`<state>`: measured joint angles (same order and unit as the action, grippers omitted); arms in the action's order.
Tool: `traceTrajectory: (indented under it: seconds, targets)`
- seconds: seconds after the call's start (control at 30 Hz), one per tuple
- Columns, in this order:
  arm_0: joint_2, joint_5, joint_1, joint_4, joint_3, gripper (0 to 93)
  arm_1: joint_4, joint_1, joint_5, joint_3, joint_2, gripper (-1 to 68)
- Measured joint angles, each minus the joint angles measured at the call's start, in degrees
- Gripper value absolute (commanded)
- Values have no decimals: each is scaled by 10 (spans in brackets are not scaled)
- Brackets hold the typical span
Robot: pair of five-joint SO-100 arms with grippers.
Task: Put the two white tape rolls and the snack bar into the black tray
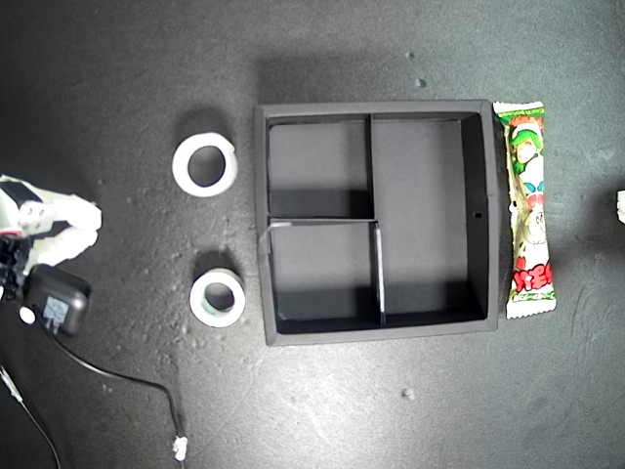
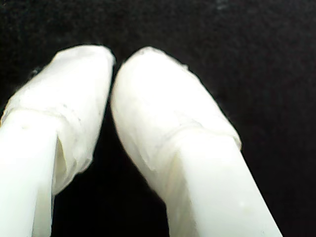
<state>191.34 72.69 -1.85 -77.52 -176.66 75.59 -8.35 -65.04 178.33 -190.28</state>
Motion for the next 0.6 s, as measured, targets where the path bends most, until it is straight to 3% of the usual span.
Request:
traceTrajectory:
  seconds: [0.13, 0.2, 0.37, 0.53, 0.6]
  targets:
    - [0, 136, 1, 0, 0, 1, 0, -12, -3, 0, 0, -1]
    - [0, 152, 25, 6, 0, 1, 4, -38, -46, 0, 0, -1]
    - [0, -12, 41, 171, 0, 1, -91, -43, 42, 0, 6, -1]
    - [0, -55, 54, 308, 0, 0, -198, 14, 178, 0, -2, -2]
    - [0, -123, 45, 367, 0, 0, -221, 19, 169, 0, -4, -3]
